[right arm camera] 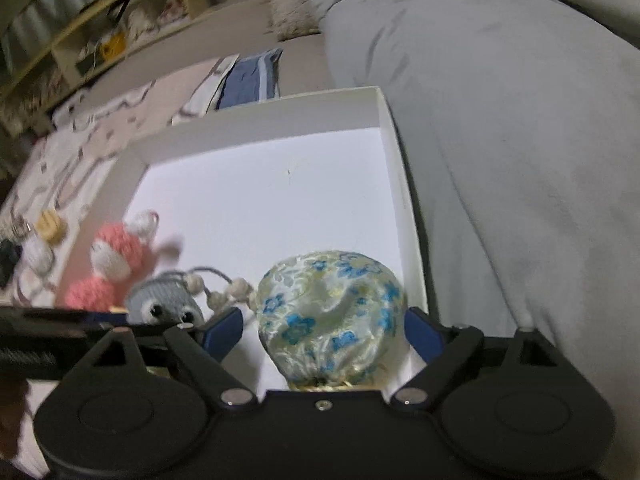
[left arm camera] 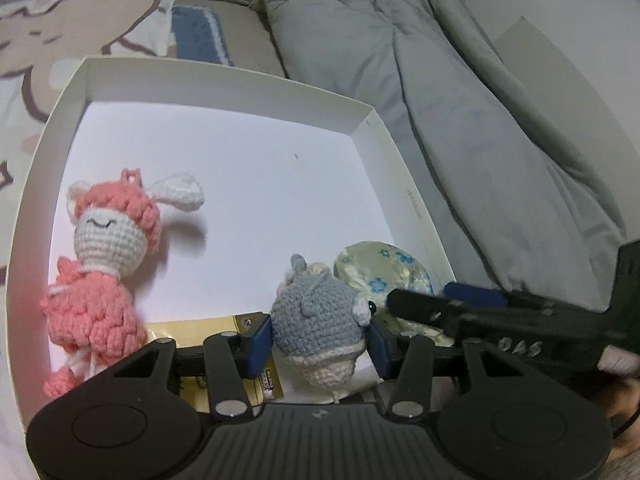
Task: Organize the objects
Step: 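Lower the grey mouse into the box with the left gripper while the right gripper releases the pouch inside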
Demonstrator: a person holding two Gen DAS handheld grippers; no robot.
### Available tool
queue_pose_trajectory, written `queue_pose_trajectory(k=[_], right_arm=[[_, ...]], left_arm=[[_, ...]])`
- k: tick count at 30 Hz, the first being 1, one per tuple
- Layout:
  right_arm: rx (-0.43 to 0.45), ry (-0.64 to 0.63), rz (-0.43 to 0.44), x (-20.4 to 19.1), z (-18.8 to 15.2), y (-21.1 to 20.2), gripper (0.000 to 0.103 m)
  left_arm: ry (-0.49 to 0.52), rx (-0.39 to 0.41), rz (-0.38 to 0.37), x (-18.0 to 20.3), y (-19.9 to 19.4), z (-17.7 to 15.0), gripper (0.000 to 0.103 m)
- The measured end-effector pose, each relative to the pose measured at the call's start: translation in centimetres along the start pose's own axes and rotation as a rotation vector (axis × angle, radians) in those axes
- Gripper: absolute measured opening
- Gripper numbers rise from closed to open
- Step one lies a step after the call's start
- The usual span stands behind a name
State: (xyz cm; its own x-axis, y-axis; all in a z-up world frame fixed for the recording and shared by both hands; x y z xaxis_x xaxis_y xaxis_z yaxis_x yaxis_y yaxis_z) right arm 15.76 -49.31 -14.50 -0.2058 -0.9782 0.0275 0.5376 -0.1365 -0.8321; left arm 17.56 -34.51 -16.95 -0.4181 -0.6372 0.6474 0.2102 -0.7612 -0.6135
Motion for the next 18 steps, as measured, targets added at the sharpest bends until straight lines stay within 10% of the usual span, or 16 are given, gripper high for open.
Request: queue_pose_trajectory(k=[18], right_arm=[[0.022, 0.055, -0.061, 2.1, 0.3, -3.0, 0.087]], left_arm=[[0.156, -0.02, 0.133, 2.5, -1.0, 0.9, 0.067]])
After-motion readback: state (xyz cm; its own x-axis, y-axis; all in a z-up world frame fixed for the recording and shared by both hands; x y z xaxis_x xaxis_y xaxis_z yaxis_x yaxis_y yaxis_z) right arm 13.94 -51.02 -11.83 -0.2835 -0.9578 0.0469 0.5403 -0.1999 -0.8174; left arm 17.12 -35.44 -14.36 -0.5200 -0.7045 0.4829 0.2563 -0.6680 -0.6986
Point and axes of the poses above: each gripper's, at about its wrist camera, not at the fingertips, and y roughly the way its jaws point, x to its right, z to its top, the point moved 9 cm from there along y, roughly the way its jaws point, and after that the axes turned 14 degrees about -z, right-handed, at the moved point
